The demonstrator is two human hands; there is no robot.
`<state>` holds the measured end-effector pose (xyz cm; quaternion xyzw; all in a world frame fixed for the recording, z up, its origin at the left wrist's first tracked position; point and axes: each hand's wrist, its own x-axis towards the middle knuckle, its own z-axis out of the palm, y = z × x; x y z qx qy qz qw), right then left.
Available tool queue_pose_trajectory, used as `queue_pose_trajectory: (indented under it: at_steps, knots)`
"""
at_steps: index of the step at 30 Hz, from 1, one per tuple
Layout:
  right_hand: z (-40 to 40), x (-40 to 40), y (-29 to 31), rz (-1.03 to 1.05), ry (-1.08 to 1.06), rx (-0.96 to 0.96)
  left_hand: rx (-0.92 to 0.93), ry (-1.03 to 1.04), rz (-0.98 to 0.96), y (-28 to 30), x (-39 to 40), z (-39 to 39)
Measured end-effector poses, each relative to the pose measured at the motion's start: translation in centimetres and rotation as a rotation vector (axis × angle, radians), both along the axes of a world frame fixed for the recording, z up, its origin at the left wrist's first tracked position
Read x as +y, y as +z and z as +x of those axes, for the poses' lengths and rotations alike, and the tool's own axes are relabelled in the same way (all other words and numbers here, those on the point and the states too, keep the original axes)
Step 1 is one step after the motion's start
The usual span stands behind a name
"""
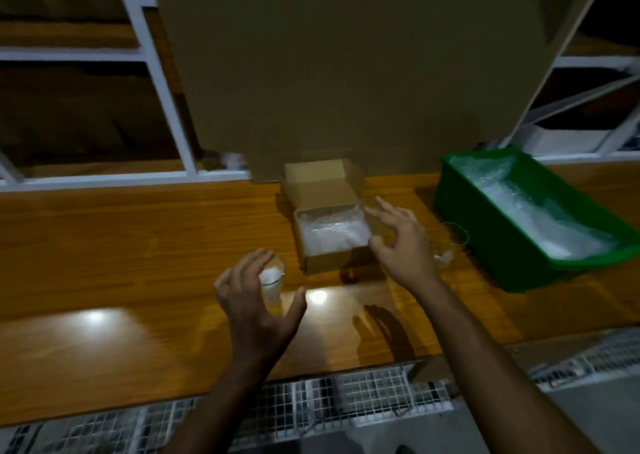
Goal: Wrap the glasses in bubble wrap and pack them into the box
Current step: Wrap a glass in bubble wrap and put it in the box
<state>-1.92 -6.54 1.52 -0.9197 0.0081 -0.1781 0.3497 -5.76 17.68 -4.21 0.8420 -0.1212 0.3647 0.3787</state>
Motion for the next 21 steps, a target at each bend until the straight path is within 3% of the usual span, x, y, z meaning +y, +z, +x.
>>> queue_pose_trajectory:
  at_steps: [2, 9, 11, 13, 17, 21]
  knots:
    - [0.4, -3.4, 0.7, 0.02, -0.075, -0.053, -0.029, -0.137, 0.04, 1.4, -3.2, 0.3]
    - [0.9, -19.9, 2.3, 0.085, -0.409, -0.171, 0.266, -0.371, 0.185, 1.5, -15.7, 5.2]
    - [1.6, -25.4, 2.4, 0.058, -0.522, -0.043, 0.317, -0.401, 0.215, 1.1, -18.7, 6.5]
    - [2.8, -30.2, 1.8, -0.026, -0.521, 0.211, 0.384, -0.414, 0.234, 0.7, -21.5, 7.3]
    - [5.5, -33.8, 0.0, -0.309, -0.222, 0.759, 0.468, -0.416, 0.252, 0.3, -26.1, 7.8]
    - [7.6, -33.8, -1.4, -0.385, -0.133, 0.865, 0.446, -0.393, 0.21, 0.3, -29.0, 7.7]
